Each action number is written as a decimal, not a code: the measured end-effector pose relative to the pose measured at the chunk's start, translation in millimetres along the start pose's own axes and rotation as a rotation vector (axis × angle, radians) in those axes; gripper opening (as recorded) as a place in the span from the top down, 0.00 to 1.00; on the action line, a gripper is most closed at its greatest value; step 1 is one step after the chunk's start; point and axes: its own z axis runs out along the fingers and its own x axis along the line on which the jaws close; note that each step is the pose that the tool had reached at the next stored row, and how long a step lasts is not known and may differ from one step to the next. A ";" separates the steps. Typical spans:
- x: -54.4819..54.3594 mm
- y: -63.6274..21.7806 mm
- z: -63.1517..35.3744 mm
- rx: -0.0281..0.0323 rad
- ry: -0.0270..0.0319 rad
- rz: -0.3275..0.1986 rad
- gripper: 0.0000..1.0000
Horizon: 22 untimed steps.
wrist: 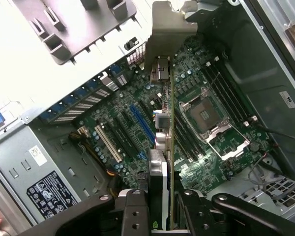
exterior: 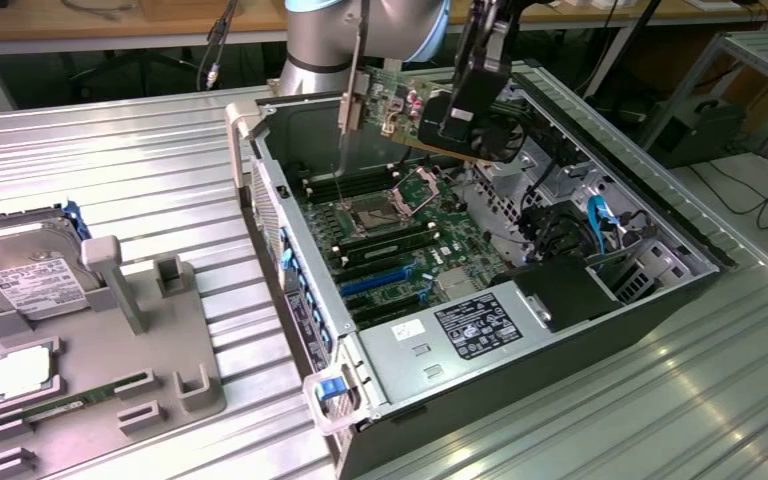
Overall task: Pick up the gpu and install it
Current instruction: 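Insert the gpu into the slot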
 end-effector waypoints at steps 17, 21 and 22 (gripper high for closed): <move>-1.0 -1.5 0.0 -0.0004 0.0036 -0.099 0.72; -1.1 -1.7 0.0 -0.0005 0.0046 -0.125 0.72; -1.2 -1.8 0.0 -0.0005 0.0049 -0.133 0.72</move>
